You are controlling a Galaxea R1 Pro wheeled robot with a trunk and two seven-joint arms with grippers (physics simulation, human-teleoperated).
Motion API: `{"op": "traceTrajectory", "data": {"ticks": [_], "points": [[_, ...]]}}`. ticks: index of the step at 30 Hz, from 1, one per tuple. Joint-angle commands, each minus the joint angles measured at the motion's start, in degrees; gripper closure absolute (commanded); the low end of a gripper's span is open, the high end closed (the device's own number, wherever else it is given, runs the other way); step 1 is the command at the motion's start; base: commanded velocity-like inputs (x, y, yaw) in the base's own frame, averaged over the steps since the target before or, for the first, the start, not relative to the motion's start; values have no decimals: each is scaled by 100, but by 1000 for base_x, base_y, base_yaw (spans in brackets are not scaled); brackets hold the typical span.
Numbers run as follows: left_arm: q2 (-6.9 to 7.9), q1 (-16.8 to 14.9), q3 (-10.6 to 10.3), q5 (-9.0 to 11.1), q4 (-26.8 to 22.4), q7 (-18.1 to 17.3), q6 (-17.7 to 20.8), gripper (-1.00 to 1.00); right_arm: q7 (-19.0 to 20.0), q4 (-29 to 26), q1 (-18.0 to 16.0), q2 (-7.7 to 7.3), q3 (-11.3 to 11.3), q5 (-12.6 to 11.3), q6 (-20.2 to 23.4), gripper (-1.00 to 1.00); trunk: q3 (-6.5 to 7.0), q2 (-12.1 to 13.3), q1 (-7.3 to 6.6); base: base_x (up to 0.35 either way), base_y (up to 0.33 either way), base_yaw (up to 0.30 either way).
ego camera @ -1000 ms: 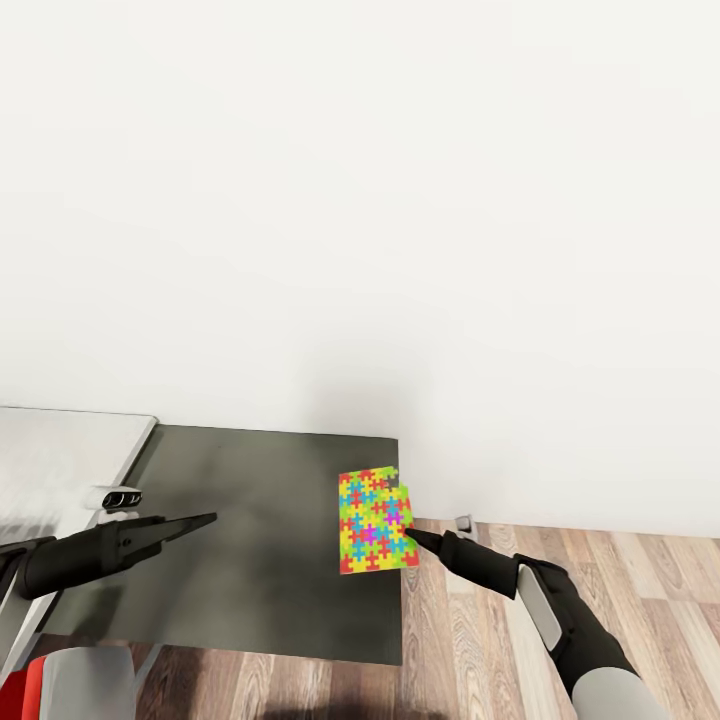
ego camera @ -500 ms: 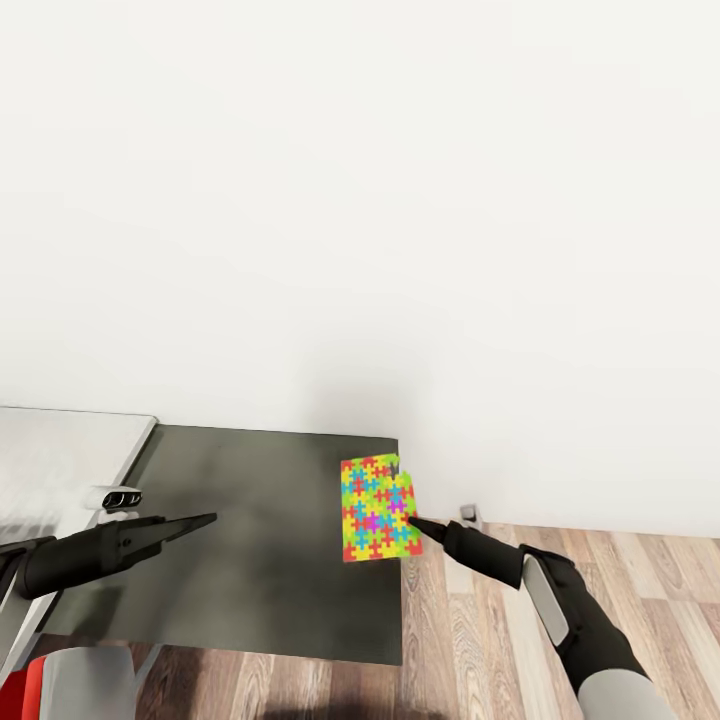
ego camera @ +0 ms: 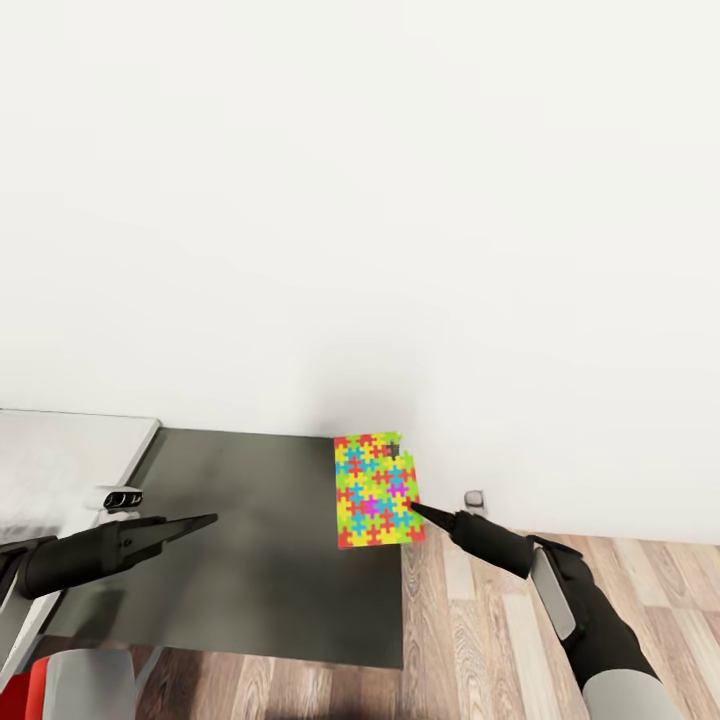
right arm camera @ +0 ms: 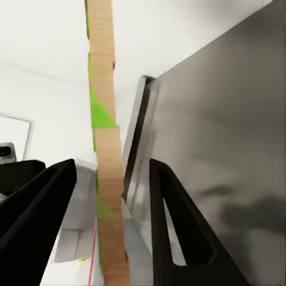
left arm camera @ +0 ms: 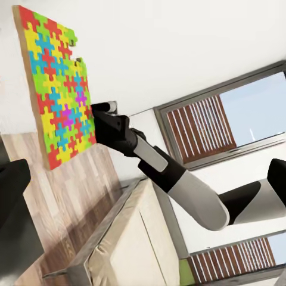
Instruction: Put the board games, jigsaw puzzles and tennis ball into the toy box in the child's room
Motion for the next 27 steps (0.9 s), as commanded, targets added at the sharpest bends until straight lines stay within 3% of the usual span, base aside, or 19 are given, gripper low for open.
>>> {"op": "traceTrajectory", "data": {"ticks": [1,7,11,18,27], "points": [[9,-2,-1,-4,-1,-22,62,-100,135,-79,53,-5,-16,-15,31,100,1,-9,3,0,0,63],[56,6,-14,-9,6,-22,68,-100,364,-308,464,-25,-121,-20,17,100,56,-9,3,0,0,66],[197,29,-10,-11,21,-22,69,-100,536,-584,628,-60,-327,-22,10,100,93,-9,3,0,0,68],[410,46,-10,-4,34,-22,69,-100,674,-834,699,-76,-434,-19,8,100,158,-9,3,0,0,68],[436,35,-21,-5,38,-22,69,-100,696,-885,709,-76,-448,-19,-10,100,241,-9,3,0,0,70]]}}
